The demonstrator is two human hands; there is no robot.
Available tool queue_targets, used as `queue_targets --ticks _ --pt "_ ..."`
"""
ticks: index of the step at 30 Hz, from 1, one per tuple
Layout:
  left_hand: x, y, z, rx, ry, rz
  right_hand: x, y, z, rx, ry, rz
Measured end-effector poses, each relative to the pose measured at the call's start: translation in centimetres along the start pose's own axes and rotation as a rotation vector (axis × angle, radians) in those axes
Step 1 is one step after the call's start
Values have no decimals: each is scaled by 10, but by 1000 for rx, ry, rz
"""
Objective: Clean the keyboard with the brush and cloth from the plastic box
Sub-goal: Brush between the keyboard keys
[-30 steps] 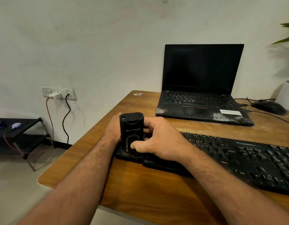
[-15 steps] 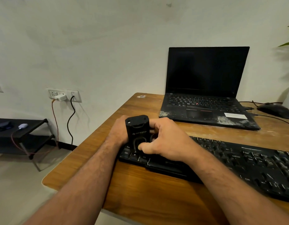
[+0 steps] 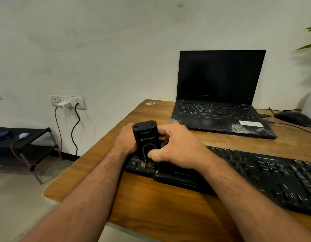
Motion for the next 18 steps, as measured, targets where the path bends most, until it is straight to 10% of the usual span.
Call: queue_targets --ticks 13,18 --pt "-1 3 -9 -15 37 -39 -14 -3 0 134 45 -73" --pt "10 6 -8 26 -17 54 -24 -30 -11 -195 78 65"
Point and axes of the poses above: each hand's wrist, its own z-axis away from the middle knuckle, its own y-axis out of the palm, x = y × z, the point moved 10 cm from there along -z, towards the middle knuckle, and after that the axes turned 12 degrees about y, right-handed, at the moved point
